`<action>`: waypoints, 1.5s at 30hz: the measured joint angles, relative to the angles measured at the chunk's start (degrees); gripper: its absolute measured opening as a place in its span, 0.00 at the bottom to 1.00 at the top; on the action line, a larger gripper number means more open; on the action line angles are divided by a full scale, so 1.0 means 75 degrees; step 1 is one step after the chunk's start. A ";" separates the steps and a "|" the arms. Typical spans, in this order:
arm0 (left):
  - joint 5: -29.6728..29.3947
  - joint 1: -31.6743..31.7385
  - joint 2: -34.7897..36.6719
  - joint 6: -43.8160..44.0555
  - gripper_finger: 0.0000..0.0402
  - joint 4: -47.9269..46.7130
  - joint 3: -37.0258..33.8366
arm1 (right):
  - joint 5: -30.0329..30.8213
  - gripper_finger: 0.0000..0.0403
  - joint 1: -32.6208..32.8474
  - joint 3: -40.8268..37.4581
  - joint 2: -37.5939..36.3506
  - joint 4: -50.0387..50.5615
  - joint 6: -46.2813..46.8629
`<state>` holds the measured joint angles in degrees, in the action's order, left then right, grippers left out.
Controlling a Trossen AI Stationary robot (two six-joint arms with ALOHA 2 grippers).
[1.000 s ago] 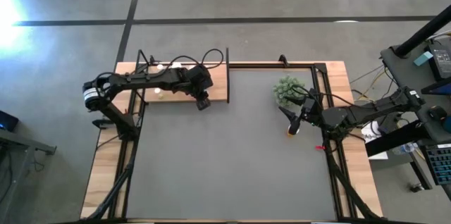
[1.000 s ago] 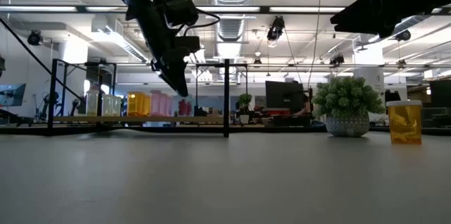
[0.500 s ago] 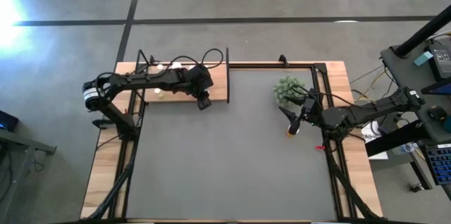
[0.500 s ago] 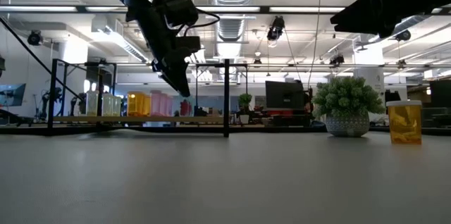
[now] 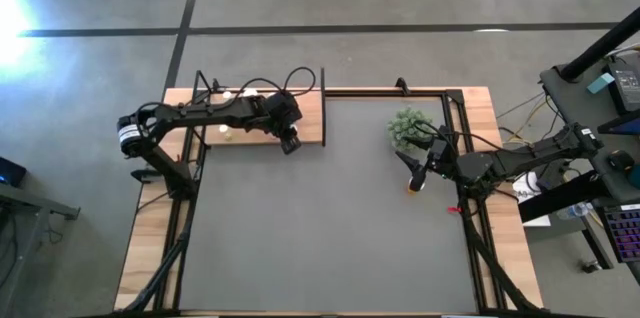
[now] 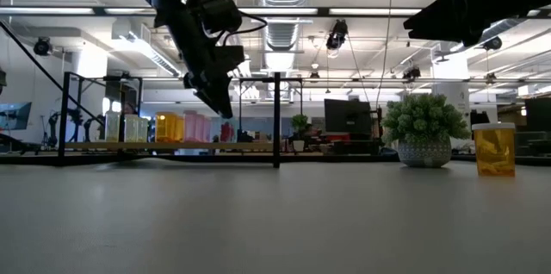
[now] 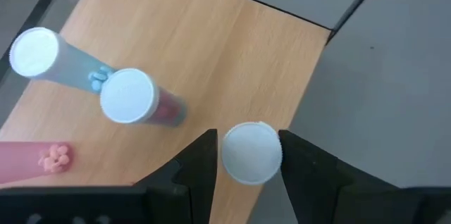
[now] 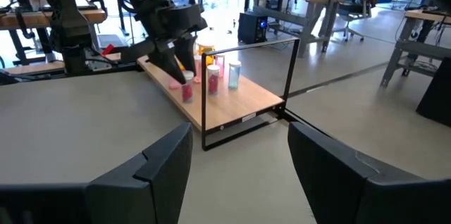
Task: Pick and place medicine bottles onto shelf by color
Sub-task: Put the blue pill bottle on the shelf aligned with the other blue bottles, then put the orange pill bottle on the shelf aligned with the other orange bottles
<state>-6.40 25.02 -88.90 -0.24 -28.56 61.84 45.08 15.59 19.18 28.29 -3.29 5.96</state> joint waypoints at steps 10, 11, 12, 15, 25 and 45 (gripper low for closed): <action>-0.0014 0.0066 0.0000 0.0150 0.33 0.0048 -0.0001 | 0.0000 0.56 0.0000 0.0000 0.0000 0.0000 0.0000; -0.0012 0.0085 0.0000 0.0176 0.33 0.0088 -0.0003 | 0.0000 0.56 0.0000 0.0000 0.0000 -0.0001 0.0000; -0.0011 0.0109 0.0000 0.0182 0.33 0.0105 -0.0003 | 0.0000 0.56 0.0000 0.0000 0.0000 -0.0001 0.0000; -0.0020 0.0138 0.0000 0.0185 0.33 0.0128 -0.0003 | 0.0000 0.56 0.0000 0.0000 0.0000 0.0000 0.0000; -0.0017 0.0133 0.0120 0.0194 0.33 0.0157 0.0124 | 0.0000 0.56 0.0000 0.0000 0.0000 -0.0002 0.0000; 0.0018 0.0088 0.1281 0.0387 0.47 0.0167 0.0468 | 0.0000 0.56 0.0000 0.0000 0.0003 -0.0002 0.0000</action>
<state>-6.26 25.68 -79.30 2.67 -27.31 65.35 45.08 15.59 19.18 28.32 -3.31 5.96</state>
